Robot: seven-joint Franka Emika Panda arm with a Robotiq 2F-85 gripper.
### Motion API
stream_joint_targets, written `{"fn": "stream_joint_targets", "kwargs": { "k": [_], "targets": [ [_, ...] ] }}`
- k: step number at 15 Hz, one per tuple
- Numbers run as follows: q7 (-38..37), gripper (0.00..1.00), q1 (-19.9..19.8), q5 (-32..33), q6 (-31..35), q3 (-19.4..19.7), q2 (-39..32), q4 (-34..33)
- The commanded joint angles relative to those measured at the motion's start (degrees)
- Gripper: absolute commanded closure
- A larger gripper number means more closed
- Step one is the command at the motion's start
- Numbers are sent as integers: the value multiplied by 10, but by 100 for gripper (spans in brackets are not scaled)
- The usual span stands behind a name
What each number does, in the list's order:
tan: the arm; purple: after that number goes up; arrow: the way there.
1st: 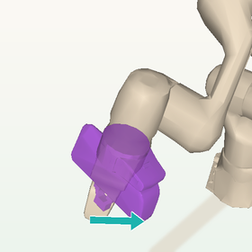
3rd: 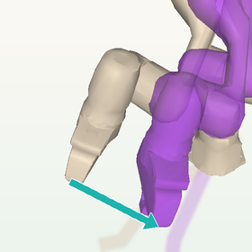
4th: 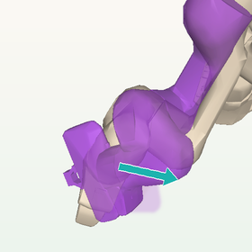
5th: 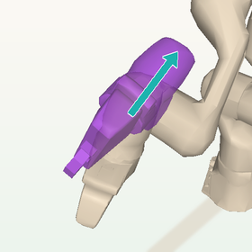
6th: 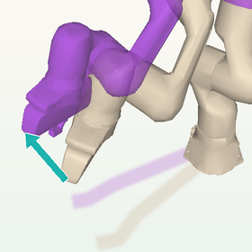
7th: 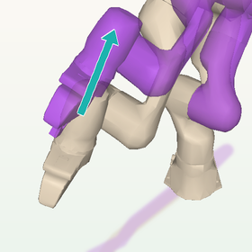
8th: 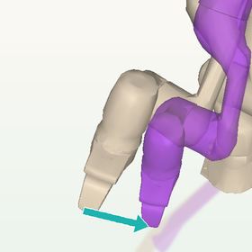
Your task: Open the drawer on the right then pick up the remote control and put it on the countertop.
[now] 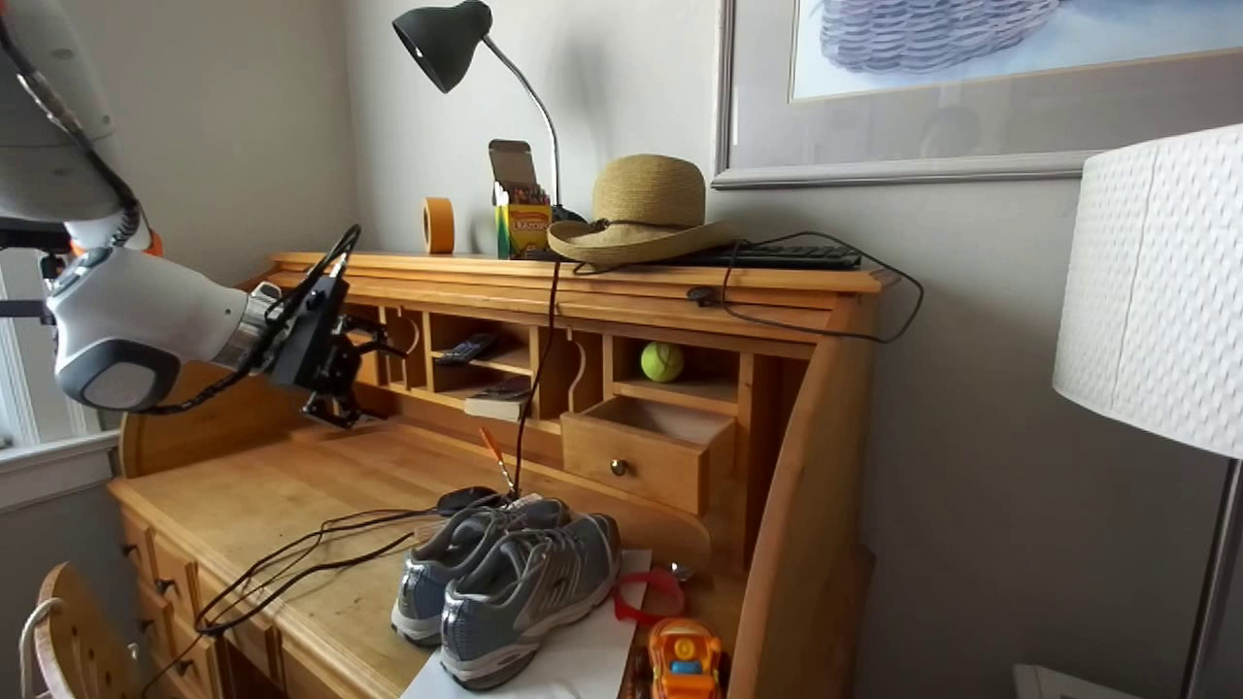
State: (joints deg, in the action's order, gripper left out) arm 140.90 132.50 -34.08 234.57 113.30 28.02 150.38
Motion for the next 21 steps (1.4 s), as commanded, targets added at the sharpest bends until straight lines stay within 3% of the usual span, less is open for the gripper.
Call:
{"fn": "stream_joint_targets", "kwargs": {
  "k": [1, 2, 3, 7, 16, 21],
  "targets": [
    [44, 0, 153, 28, 31, 150, 97, -104],
    [108, 0, 83, 22, 31, 80, 152, -120],
    [29, 0, 105, 10, 12, 102, 60, -65],
    [86, 0, 82, 13, 12, 84, 127, -110],
    [135, 0, 81, 3, 90, 41, 152, -137],
    [172, 0, 81, 5, 79, 38, 168, -178]
  ]
}}
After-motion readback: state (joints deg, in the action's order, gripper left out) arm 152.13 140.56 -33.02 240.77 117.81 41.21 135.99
